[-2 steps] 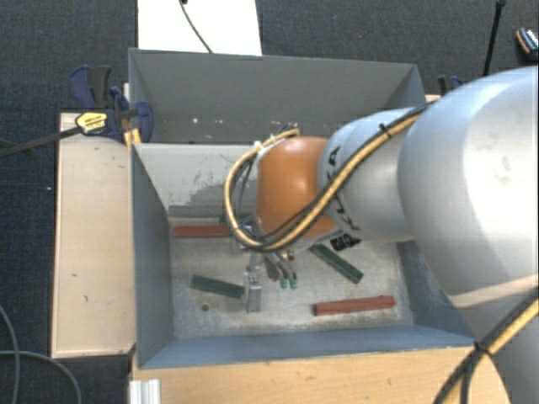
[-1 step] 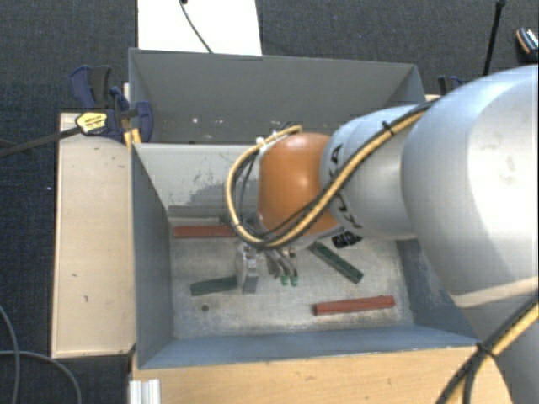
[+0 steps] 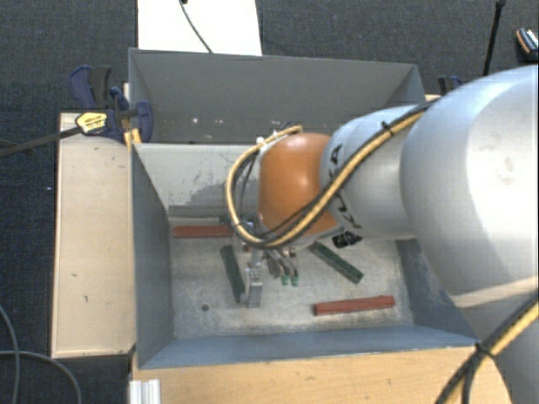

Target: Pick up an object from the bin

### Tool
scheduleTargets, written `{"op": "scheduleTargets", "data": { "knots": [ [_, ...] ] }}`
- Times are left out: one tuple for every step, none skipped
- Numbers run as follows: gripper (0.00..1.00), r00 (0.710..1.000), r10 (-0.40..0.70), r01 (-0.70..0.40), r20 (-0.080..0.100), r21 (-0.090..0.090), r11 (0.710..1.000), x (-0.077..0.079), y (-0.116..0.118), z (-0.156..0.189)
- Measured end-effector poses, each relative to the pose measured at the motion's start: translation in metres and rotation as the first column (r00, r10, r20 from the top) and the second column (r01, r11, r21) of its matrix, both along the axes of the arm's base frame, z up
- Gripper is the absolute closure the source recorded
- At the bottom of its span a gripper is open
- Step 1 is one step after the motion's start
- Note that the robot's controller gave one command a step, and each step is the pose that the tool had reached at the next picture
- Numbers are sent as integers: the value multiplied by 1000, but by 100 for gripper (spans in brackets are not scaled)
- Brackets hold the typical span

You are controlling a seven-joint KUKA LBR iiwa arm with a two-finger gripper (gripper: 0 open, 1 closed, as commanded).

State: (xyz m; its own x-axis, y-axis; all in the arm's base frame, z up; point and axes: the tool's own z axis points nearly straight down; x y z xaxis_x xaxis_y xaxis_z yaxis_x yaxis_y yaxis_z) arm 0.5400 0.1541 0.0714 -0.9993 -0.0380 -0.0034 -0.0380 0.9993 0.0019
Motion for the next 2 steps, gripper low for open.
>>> {"op": "scheduleTargets", "data": {
  "knots": [
    [0,996,91,-91,1,-6,996,-44,-101,87],
    [0,987,159,-159,-3,-3,987,-58,-142,1]
  ]
}}
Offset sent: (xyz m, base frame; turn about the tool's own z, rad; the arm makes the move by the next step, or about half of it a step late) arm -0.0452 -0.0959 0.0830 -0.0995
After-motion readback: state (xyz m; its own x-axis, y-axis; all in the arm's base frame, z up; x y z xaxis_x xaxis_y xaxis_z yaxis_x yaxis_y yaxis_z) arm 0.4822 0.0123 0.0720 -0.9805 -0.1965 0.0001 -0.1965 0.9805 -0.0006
